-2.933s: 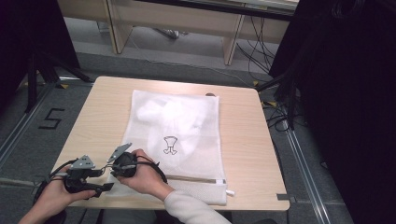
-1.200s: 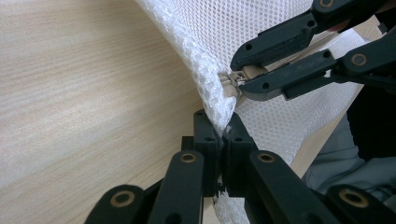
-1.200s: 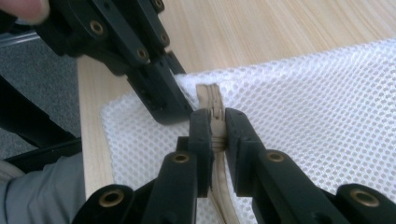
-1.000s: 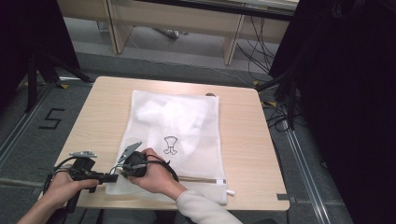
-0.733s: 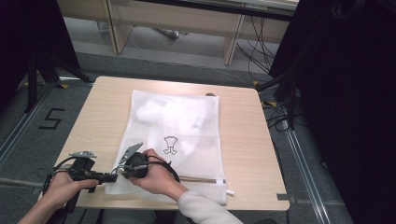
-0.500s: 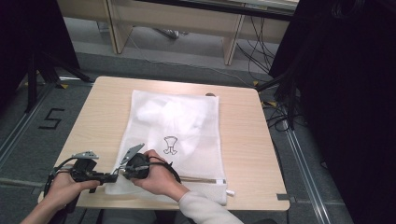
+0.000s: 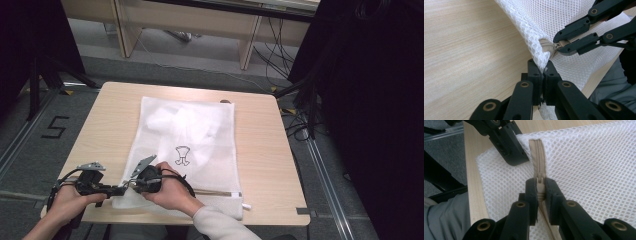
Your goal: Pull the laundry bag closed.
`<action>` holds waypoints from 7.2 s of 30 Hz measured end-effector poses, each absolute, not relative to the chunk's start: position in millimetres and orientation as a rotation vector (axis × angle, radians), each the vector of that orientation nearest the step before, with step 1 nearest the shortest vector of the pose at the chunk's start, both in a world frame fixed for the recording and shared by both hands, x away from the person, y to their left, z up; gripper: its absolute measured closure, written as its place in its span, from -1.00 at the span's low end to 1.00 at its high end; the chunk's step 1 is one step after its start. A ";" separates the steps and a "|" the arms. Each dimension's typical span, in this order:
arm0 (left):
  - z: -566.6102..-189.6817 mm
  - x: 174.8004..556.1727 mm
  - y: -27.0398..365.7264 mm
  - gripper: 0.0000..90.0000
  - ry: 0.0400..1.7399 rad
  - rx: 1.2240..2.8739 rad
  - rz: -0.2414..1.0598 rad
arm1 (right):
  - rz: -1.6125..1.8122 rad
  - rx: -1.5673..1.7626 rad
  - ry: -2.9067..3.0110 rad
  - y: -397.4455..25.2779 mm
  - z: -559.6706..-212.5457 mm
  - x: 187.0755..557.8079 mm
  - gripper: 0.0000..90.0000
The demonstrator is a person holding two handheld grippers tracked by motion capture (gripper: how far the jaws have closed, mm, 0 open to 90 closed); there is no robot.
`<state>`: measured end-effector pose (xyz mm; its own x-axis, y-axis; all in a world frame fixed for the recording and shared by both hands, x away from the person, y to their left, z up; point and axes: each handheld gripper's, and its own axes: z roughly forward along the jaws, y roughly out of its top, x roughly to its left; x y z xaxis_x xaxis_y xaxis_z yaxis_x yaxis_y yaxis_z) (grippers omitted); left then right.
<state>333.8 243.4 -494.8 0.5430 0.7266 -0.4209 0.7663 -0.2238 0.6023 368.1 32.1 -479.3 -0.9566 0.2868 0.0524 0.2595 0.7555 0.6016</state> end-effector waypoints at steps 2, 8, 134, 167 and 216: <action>-494.6 333.5 243.3 0.92 1.212 1.979 -0.053 | 0.986 0.448 2.902 30.7 -481.8 367.2 0.83; -494.5 333.2 243.6 0.92 1.215 1.983 -0.045 | 0.977 0.470 2.902 25.5 -485.9 367.2 0.83; -495.7 333.7 244.9 0.91 1.233 1.965 -0.029 | 0.946 0.488 2.909 -12.7 -487.4 371.5 0.83; -494.5 333.7 246.0 0.91 1.229 1.988 -0.039 | 0.914 0.510 2.916 -23.7 -487.4 373.1 0.83; -494.5 333.2 246.2 0.91 1.227 1.995 -0.026 | 0.856 0.554 2.930 -44.7 -483.0 373.0 0.84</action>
